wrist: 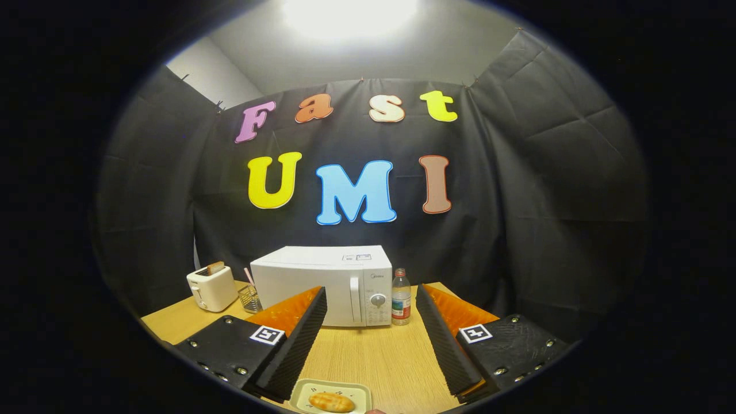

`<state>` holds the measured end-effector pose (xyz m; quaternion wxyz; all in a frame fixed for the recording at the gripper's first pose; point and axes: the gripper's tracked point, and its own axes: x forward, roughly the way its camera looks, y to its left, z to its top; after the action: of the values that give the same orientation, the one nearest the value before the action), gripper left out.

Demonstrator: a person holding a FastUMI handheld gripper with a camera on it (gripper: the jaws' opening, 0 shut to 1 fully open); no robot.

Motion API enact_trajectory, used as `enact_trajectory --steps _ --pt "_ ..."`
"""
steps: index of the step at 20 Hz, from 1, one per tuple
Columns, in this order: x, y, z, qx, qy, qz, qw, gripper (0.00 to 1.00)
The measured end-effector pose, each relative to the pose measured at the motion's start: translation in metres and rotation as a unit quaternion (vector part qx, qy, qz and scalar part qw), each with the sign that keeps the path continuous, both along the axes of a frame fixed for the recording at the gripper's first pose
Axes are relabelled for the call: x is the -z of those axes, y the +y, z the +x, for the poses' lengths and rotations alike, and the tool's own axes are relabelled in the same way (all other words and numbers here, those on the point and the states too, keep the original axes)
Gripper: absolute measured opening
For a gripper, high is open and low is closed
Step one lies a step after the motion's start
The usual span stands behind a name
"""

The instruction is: Open the microwave, put the food inside, and close the microwave door.

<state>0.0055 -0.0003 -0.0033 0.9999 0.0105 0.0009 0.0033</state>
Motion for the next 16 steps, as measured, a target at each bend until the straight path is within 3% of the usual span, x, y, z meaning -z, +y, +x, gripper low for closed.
enact_trajectory --steps 16 --pt "-0.022 0.019 0.036 -0.032 -0.047 -0.02 0.998 0.95"
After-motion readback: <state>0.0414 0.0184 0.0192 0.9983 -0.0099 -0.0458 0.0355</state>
